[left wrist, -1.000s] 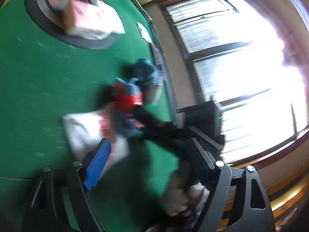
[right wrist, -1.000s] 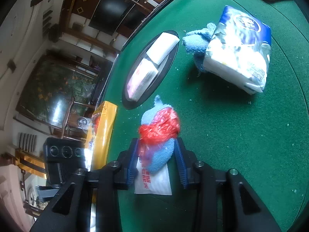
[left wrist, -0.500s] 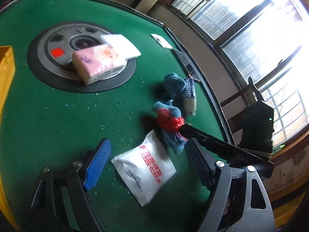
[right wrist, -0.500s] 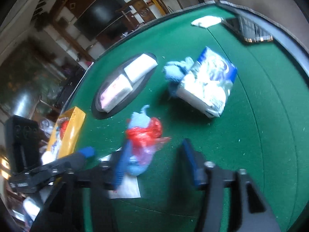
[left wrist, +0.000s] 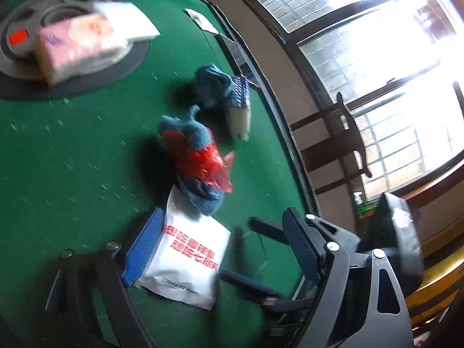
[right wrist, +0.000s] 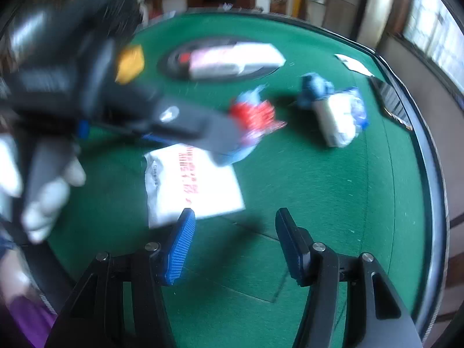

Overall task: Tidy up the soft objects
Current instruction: 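Grasp the white printed glove packet with the right tool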

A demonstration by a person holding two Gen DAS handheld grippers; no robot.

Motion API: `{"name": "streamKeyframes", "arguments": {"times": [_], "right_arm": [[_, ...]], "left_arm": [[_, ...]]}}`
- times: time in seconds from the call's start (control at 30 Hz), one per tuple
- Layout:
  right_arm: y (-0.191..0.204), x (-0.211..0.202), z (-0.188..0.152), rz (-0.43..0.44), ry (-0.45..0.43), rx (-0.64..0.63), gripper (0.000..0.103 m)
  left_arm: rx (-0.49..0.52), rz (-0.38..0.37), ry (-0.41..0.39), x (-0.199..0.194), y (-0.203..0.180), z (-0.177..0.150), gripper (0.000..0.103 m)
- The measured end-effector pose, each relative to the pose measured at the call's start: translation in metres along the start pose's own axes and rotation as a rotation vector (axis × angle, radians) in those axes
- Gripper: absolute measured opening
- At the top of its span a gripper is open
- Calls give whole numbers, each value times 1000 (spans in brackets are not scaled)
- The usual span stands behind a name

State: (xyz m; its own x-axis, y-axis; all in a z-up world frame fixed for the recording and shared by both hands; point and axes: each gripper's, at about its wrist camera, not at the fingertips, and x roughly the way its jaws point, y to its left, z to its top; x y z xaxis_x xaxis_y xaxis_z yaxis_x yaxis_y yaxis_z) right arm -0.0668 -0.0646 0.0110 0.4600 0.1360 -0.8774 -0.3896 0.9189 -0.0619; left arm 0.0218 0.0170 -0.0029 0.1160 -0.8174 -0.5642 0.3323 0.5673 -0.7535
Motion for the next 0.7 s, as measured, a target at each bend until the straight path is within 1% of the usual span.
{"name": "streamKeyframes", "arguments": {"times": [0.03,0.07,0.13,0.2,0.3,0.33,0.37,0.4,0.47,0.5,0.57,0.6,0.7], "right_arm": [[4,0,3,-24,-17,-11,52],[3,1,5,-43,-14,-11,52],[0,3,9,-60,-16,12,52],[-4,4,8,-49,-23,31,52],[-15,2,-2,-1,-32,73,53],[-19,2,-6,15,-35,90,57],[-26,2,-9,23,-39,118,66],[-33,2,-13,28,-46,145,70],[-38,0,-16,21,-49,165,71],[-37,0,-16,17,-50,170,71],[-40,-1,-15,15,-52,181,71],[-41,-3,-16,15,-55,189,71],[-54,-4,-18,53,-76,247,71]], "left_arm": [[-7,-2,-14,-1,0,-2,83],[-5,-2,-17,-1,0,-3,83],[-23,-6,-26,-4,0,-6,84],[-31,-22,-30,-5,-2,-9,88],[-17,-48,2,-5,-5,-16,91],[-14,-59,16,-4,-7,-17,92],[-19,-81,28,-3,-8,-19,95],[-27,-108,37,-3,-9,-20,99],[-37,-137,49,-3,-14,-22,102],[-43,-134,54,-2,-15,-23,102],[-20,-126,52,-1,-20,-26,102],[-30,-144,54,-2,-20,-27,102],[-67,-260,98,1,-23,-36,102]]}}
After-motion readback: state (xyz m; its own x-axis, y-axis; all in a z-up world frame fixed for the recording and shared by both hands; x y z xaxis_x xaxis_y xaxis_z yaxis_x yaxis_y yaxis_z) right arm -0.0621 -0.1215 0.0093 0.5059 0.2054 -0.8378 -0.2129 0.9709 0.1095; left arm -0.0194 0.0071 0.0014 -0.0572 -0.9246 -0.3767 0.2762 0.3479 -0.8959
